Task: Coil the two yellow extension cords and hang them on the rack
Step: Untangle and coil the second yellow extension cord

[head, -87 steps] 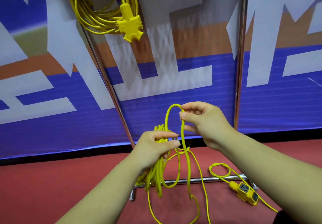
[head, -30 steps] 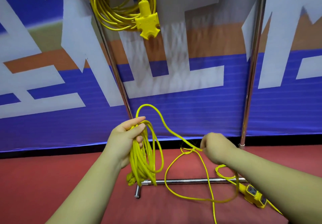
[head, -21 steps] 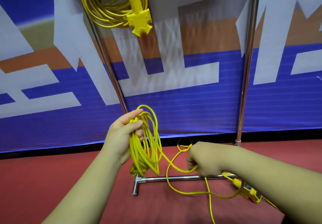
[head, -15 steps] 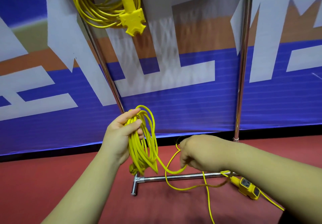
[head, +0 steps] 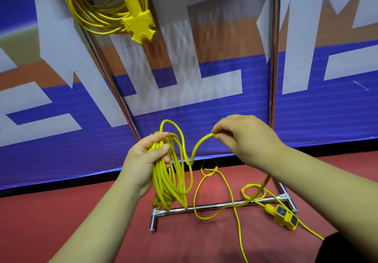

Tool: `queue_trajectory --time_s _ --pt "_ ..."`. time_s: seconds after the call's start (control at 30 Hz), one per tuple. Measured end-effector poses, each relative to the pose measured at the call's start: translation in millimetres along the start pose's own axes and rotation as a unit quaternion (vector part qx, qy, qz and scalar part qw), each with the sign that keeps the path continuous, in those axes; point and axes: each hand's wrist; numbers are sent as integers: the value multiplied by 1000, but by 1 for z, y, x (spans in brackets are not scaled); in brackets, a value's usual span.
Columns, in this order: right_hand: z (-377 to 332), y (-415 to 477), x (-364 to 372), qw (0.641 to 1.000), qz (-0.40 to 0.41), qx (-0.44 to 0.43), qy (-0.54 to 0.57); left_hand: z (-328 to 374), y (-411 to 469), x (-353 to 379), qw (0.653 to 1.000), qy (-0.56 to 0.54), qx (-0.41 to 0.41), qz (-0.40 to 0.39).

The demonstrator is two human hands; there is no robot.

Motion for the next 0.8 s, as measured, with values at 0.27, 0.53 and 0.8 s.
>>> queue_trajectory --time_s 0.27,0.53,0.8 --pt "16 6 15 950 -229 52 -205 6 1 -2 999 -39 28 7" --pt "-5 -2 24 904 -417 -54 -74 2 2 -1 999 -15 29 7" --pt "-2 4 6 929 -303 -61 205 -2 -5 14 997 50 5 -49"
Point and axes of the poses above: each hand's wrist, its own y-axis towards the middle knuckle, its own x-axis out of the palm, z = x × y, and after that the axes turned 12 degrees about -z, right-handed
